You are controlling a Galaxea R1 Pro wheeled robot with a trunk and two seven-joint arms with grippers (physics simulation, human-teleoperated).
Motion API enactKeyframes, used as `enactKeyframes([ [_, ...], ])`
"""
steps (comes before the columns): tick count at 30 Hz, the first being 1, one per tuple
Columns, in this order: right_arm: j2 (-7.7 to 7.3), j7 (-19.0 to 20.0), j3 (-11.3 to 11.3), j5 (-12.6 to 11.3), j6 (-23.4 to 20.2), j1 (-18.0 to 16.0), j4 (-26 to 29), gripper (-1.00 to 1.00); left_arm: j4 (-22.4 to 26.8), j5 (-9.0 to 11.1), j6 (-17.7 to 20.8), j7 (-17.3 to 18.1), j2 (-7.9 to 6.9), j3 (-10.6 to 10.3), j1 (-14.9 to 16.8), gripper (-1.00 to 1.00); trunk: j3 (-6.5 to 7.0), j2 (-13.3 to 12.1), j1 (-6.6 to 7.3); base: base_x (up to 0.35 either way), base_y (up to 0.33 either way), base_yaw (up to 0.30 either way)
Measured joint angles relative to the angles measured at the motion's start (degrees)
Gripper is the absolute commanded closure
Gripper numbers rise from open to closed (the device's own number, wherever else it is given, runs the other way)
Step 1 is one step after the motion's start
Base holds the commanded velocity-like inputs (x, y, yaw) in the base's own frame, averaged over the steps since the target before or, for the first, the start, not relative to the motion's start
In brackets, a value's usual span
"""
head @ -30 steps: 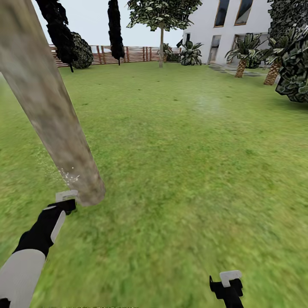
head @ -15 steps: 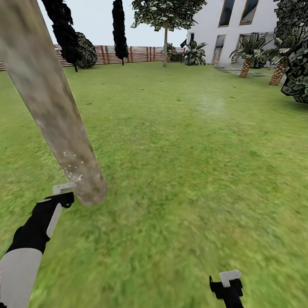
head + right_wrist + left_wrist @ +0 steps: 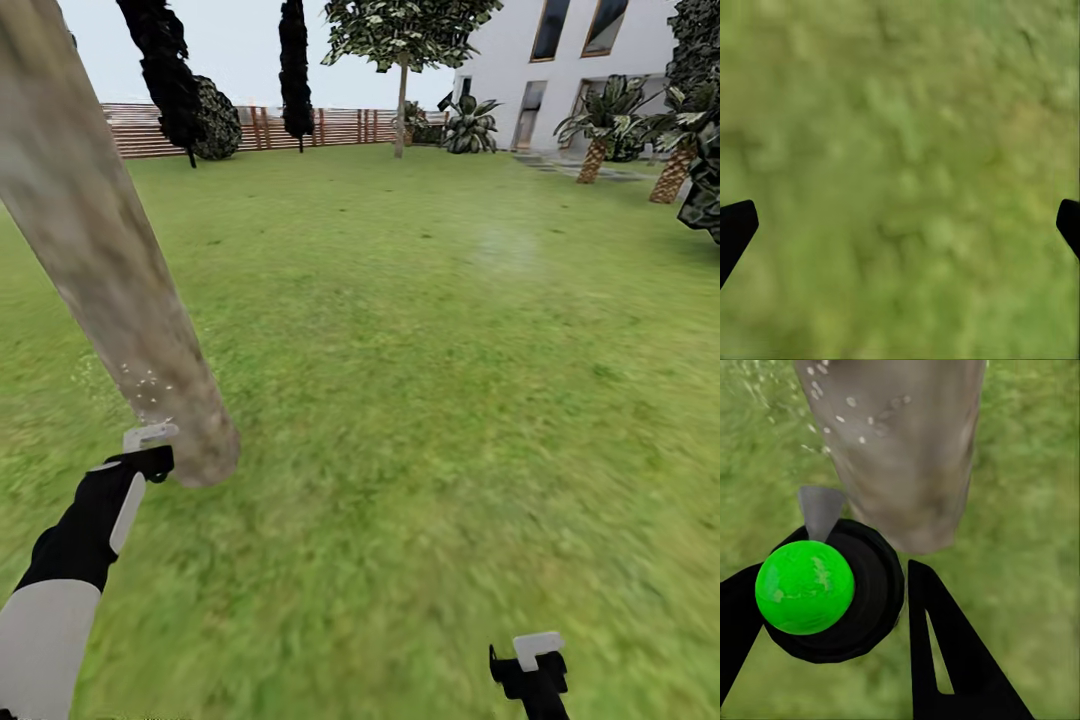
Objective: In the garden, pick up the pesticide atomizer on the floor and spray pesticide onto both trees until each tree trunk is fully covered.
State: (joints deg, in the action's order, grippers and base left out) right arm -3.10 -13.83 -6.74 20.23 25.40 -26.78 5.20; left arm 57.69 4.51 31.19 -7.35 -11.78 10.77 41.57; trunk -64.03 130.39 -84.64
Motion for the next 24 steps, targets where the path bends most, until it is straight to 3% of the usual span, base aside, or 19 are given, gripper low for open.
enactKeyframes([
  [6,-0.02,0.0,0.0,0.0,0.0,0.0,0.0,-1.00,0.3,0.0,0.0,0.0,0.00,0.0,-0.2,1.00,0.00,0.0,0.00,0.120,-0.253,0.257],
  [19,-0.05,0.0,0.0,0.0,0.0,0.0,0.0,-1.00,0.3,0.0,0.0,0.0,0.02,0.1,-0.3,1.00,0.00,0.0,0.00,0.125,-0.253,0.009],
  [24,-0.01,0.0,0.0,0.0,0.0,0.0,0.0,-1.00,0.3,0.0,0.0,-0.1,0.00,0.1,-0.3,1.00,0.00,0.0,0.00,0.139,-0.253,0.203],
])
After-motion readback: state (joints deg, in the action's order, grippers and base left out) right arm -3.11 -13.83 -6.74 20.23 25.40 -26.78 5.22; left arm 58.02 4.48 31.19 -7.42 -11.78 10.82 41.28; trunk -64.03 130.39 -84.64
